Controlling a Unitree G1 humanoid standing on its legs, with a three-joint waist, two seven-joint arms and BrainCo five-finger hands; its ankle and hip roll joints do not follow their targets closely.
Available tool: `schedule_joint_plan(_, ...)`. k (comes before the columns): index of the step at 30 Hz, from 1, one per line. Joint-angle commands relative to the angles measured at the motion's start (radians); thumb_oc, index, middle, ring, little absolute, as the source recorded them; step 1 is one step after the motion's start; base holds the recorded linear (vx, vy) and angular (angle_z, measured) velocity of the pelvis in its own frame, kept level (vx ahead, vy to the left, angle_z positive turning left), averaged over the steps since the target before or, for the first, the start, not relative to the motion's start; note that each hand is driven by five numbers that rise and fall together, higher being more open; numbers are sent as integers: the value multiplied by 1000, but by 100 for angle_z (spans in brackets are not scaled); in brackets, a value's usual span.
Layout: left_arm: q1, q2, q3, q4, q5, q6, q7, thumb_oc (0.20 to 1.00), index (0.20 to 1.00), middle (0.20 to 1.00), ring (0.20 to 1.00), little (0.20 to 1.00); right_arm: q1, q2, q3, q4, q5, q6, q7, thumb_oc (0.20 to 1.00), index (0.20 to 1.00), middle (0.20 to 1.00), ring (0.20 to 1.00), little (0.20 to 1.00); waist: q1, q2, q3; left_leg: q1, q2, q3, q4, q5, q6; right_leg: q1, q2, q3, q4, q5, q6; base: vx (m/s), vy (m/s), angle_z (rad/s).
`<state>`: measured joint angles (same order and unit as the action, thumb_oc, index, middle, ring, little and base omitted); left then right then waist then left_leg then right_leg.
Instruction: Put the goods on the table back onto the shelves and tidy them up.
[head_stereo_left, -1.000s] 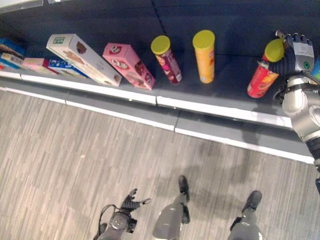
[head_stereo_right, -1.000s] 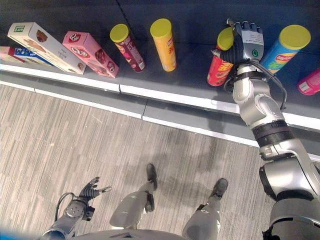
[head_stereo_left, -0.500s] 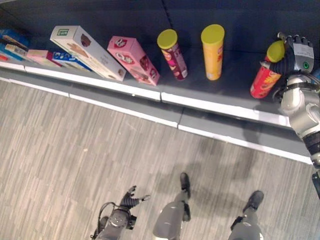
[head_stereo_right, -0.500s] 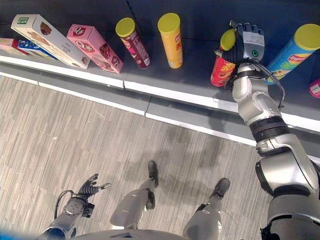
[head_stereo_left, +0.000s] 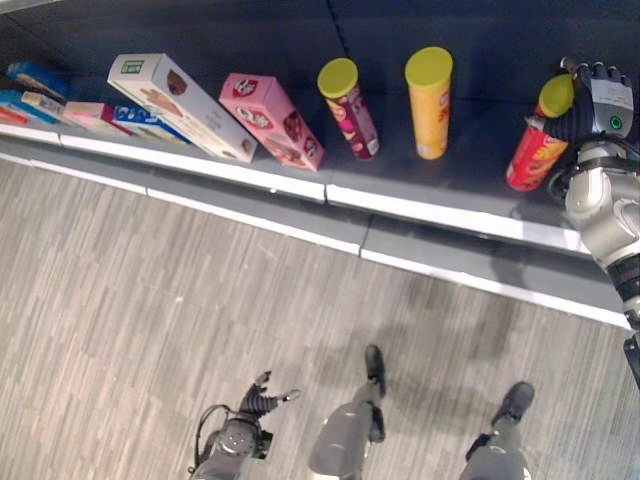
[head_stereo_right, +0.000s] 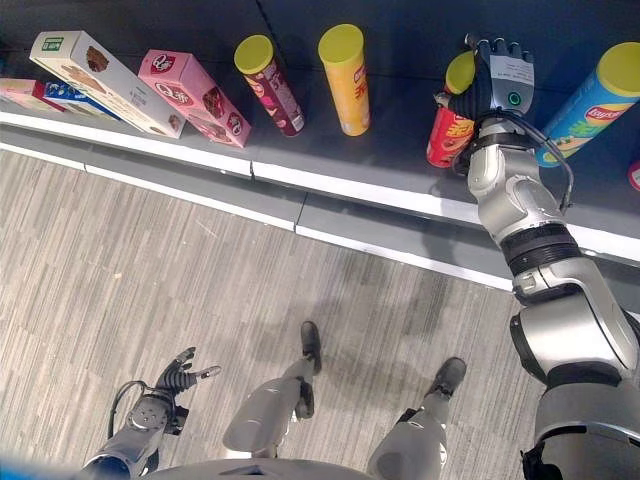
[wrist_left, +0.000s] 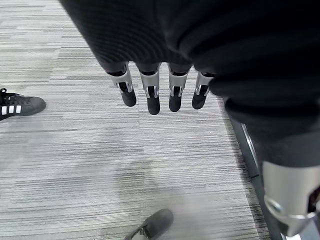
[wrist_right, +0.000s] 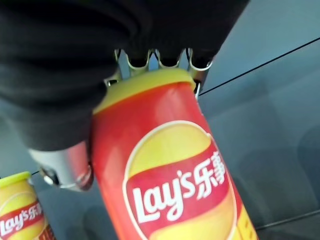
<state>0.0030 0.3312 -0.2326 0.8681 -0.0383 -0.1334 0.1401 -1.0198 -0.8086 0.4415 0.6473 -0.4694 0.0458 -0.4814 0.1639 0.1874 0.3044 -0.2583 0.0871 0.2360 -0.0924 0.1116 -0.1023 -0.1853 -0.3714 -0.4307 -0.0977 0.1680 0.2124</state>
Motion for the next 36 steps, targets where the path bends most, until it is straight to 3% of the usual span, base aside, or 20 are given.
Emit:
schedule_joint_plan(1,-30,44,-75,29,-39,-22,25,1000,1000,1000,1000,1000,-188,-50,72,32,10,-11,-70,200,200,200,200,200,48,8,-14,20,31,-3,5,-19,-77,2,-59,25,118,-44,49,0,0,0)
schedule_joint_plan(36,-45,52,-84,52,-36,-30,36,1000,1000,1000,1000,1000,-257,-41,128,113,23,-2,-79,200,200,200,200,200,69,22,-9,3,23,-20,5,-14,-74,-13,-63,15,135,-46,49,0,0,0)
